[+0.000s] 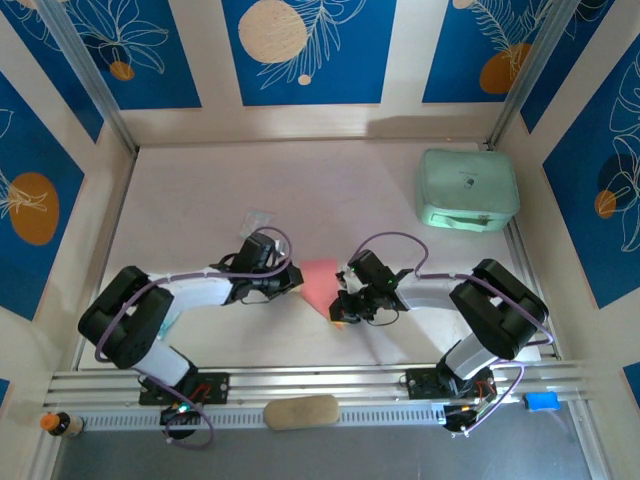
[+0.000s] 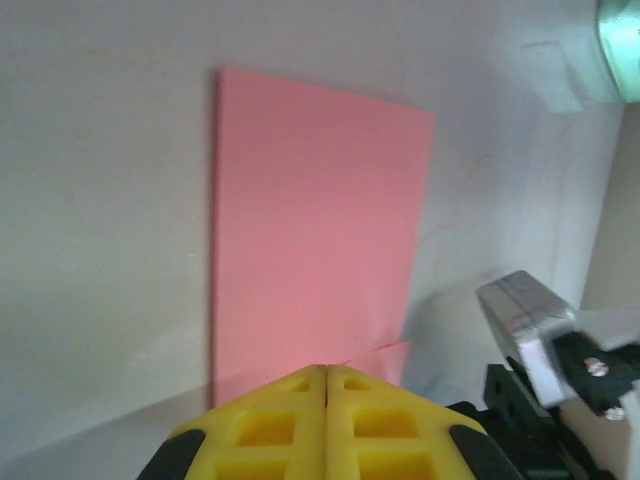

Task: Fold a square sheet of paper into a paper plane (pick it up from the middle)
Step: Third fold the triangle at the center of the table.

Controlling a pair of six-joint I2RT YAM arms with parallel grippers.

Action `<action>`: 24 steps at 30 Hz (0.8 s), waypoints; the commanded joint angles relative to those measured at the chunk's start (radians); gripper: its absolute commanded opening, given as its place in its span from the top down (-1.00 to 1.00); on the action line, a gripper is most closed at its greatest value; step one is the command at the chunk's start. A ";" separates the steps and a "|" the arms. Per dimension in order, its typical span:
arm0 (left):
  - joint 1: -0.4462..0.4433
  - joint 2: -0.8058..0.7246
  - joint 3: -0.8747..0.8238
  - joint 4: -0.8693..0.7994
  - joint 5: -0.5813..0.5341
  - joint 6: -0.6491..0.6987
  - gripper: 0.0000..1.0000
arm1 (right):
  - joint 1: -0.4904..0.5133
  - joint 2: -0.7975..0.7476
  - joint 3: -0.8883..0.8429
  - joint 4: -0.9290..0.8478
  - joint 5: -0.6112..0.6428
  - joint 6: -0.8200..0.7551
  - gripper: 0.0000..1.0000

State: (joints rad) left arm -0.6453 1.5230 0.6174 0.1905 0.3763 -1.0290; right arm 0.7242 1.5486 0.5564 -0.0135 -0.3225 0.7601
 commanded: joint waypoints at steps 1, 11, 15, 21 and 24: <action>-0.047 0.015 0.032 0.009 0.025 0.019 0.93 | -0.011 0.021 -0.041 -0.105 0.056 -0.004 1.00; -0.083 0.144 -0.002 0.090 0.030 -0.015 0.95 | -0.012 0.004 -0.042 -0.087 0.038 -0.009 1.00; -0.083 0.151 -0.018 0.057 0.000 -0.010 0.97 | -0.009 -0.036 -0.025 -0.087 0.019 -0.023 1.00; -0.083 0.151 -0.027 0.030 -0.011 -0.001 0.98 | 0.010 -0.056 0.053 -0.087 0.008 -0.073 0.98; -0.083 0.154 -0.021 0.030 -0.010 0.000 0.98 | 0.027 0.003 0.103 -0.079 0.008 -0.086 0.97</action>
State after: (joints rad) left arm -0.7280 1.6608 0.6140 0.2623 0.3954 -1.0409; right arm 0.7357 1.5154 0.6086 -0.0780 -0.3111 0.7097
